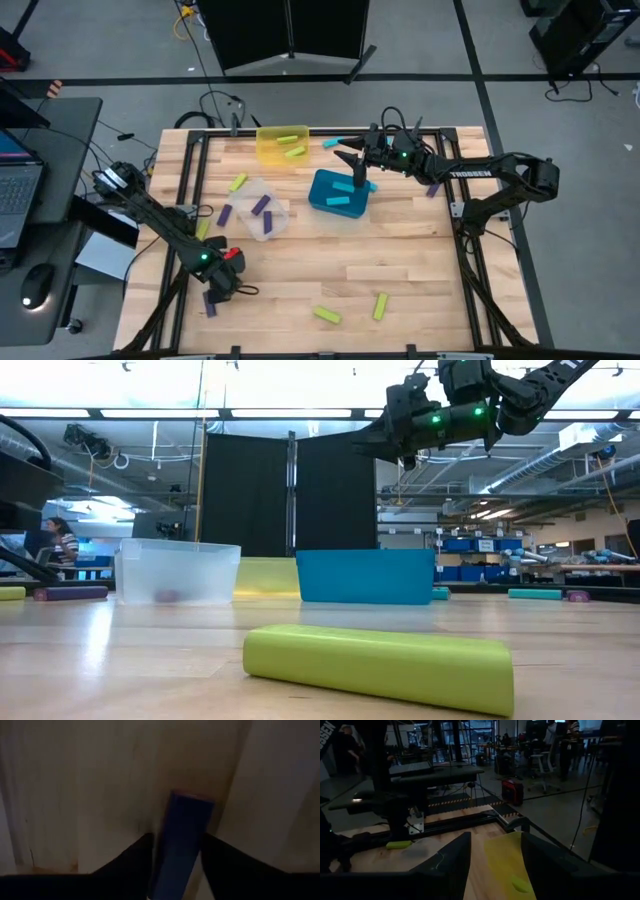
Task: Sort blocks
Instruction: Put the violet block into the transparent bin
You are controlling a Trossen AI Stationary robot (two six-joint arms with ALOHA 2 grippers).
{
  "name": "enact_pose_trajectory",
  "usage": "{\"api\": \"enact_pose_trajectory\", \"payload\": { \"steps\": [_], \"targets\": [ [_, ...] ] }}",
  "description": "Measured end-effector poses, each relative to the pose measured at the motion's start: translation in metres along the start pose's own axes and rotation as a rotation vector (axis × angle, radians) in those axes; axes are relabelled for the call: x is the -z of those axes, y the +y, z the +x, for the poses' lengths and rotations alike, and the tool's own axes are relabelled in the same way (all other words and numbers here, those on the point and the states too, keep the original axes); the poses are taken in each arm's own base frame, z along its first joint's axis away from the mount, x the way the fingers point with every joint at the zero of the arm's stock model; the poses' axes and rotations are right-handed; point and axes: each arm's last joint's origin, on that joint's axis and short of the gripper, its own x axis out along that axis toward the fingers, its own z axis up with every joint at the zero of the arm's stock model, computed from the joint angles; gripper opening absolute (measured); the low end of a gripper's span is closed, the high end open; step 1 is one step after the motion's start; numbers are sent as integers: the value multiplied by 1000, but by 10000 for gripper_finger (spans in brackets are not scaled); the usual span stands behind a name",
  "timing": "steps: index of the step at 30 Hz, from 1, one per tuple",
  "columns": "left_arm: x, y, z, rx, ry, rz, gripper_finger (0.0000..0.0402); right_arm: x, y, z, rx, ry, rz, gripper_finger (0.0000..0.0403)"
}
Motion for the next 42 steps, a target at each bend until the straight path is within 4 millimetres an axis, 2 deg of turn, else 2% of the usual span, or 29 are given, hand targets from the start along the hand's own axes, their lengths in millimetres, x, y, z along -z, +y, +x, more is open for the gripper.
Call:
{"api": "enact_pose_trajectory", "payload": {
  "steps": [3, 10, 16, 19, 22, 24, 26, 29, 32, 36, 42],
  "targets": [
    [0, 0, 0, -3, -3, 5, 99, 0, 0, 0, 0, 0, -2, 184],
    [1, 1, -5, 11, 5, 2, 99, 0, 0, 0, 0, 0, -7, 184],
    [2, 3, -39, 17, -14, -1, 99, 0, 0, 0, 0, 0, -9, 184],
    [4, 6, -62, 32, -55, -24, 99, 0, 0, 0, 6, -1, -9, 184],
    [4, 12, -90, 1, -179, -39, 99, 0, 0, 0, 7, -2, -9, 184],
    [1, 17, -111, -36, -339, -74, 99, 0, 0, 0, 7, -3, -9, 184],
    [-4, 28, -127, -122, -515, -164, 99, 0, 0, 0, 7, -5, -9, 184],
    [-18, 44, -139, -206, -755, -338, 99, -1, 0, 0, 9, -12, -10, 184],
    [-37, 58, -140, -248, -804, -404, 99, -2, 0, 0, 9, -25, -6, 184],
    [-62, 75, -127, -262, -788, -442, 99, -3, 0, 0, 8, -27, -2, 184],
    [-77, 105, -96, -316, -634, -505, 99, -2, 3, 0, -4, -24, -2, 184]
  ]
}}
